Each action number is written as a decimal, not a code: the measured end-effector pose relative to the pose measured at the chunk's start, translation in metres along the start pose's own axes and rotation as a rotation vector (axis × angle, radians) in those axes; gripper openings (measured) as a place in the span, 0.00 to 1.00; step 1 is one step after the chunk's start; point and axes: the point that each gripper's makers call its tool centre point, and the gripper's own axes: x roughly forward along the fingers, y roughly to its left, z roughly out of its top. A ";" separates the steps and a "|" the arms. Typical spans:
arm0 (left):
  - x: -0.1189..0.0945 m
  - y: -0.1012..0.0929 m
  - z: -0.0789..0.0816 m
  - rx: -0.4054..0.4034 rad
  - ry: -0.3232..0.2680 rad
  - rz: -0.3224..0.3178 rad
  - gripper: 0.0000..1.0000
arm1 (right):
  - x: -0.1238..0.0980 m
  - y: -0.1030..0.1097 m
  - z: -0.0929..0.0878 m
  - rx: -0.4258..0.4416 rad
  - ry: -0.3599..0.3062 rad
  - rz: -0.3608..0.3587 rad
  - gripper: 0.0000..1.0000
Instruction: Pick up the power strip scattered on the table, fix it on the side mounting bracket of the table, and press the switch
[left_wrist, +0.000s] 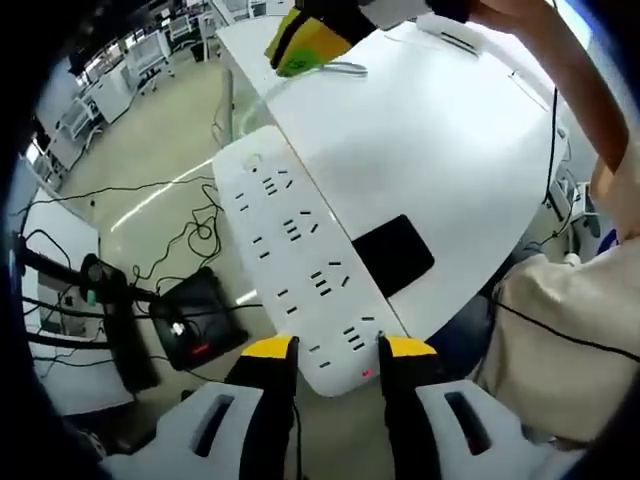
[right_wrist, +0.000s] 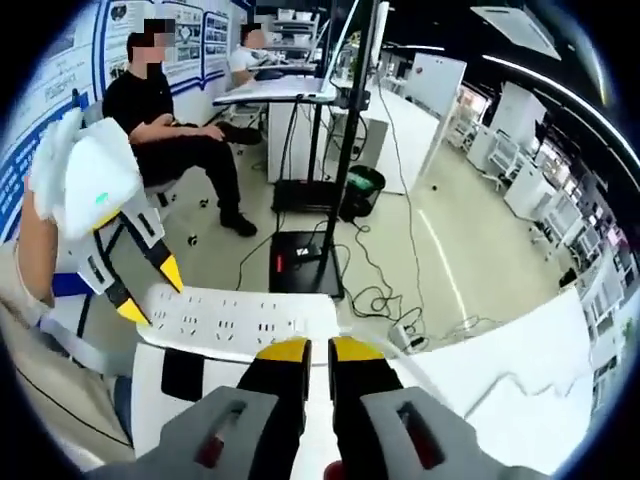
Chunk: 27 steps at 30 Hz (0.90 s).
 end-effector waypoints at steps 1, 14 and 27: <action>0.000 0.000 0.000 -0.002 0.002 0.001 0.37 | -0.004 -0.001 0.000 0.004 -0.009 -0.003 0.04; 0.000 0.001 0.001 -0.012 0.000 0.004 0.37 | -0.058 -0.013 -0.007 0.004 -0.110 -0.078 0.11; -0.001 0.002 0.000 -0.030 -0.091 0.007 0.37 | -0.118 -0.020 -0.046 0.024 -0.206 -0.212 0.19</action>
